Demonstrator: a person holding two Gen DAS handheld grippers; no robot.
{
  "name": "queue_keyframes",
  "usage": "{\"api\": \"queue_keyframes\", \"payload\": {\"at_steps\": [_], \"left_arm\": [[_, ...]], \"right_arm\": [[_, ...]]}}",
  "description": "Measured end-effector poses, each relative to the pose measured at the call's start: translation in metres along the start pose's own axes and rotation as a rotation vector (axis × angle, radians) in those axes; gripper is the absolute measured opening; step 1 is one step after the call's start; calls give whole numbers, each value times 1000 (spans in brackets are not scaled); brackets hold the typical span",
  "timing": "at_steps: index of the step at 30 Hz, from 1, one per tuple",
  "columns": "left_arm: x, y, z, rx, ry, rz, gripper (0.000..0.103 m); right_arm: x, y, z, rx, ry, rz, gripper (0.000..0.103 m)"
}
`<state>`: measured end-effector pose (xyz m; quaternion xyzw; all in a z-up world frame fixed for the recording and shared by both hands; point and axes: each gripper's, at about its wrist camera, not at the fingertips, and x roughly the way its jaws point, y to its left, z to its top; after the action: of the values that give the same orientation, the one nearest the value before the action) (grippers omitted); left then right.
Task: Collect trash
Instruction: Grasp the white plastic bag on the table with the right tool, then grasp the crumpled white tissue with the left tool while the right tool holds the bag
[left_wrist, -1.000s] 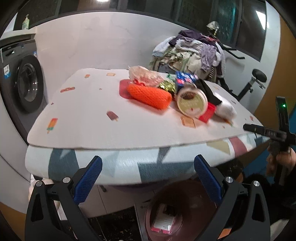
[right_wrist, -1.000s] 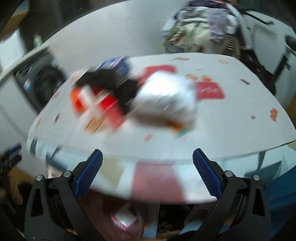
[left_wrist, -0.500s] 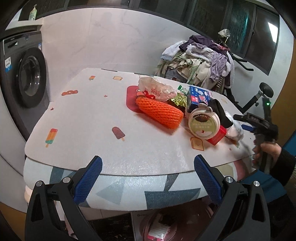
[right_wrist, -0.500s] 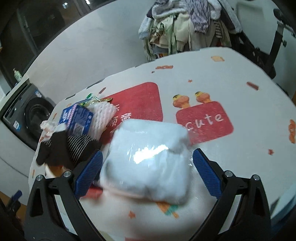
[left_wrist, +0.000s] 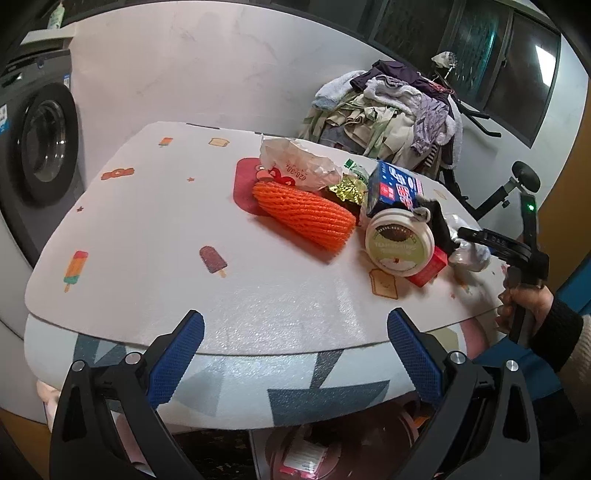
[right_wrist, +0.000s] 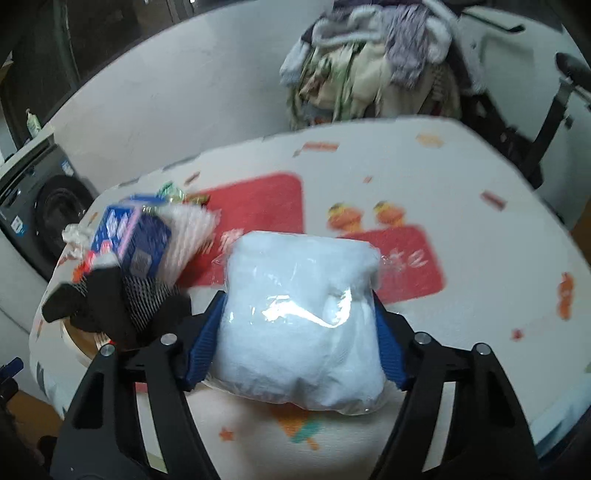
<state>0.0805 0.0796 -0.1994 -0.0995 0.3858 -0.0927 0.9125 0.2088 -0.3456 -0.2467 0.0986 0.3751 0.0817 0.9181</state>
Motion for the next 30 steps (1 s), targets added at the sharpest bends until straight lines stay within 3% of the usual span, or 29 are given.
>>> {"api": "queue_keyframes", "payload": {"at_steps": [5,9,17,20,25,26,27,30], "left_arm": [[9,4,15,-53,8,-23,97],[21,11,40,-129,14,-55,94],[76,34,127,-373,-10,-127,79],[103,35,152,-430,-3,-112,73],[155,37,164,-531,73,-105,46],[161,37,164,-535,82,-97,30],[165,36,163,-528,92,-83,22],[165,26,162,-451,80,-60,14]], "right_arm": [[-27,-14,7,13,-98,-70,72],[-41,-19,8,23,-125,-60,72],[-69,-15,-7,18,-171,-35,72],[-80,-18,-16,36,-181,-29,72],[-96,-24,-34,60,-177,-24,72],[-99,-26,-36,63,-172,-24,72],[-100,-27,-38,64,-167,-26,72],[-107,-30,-40,59,-167,-29,72]]}}
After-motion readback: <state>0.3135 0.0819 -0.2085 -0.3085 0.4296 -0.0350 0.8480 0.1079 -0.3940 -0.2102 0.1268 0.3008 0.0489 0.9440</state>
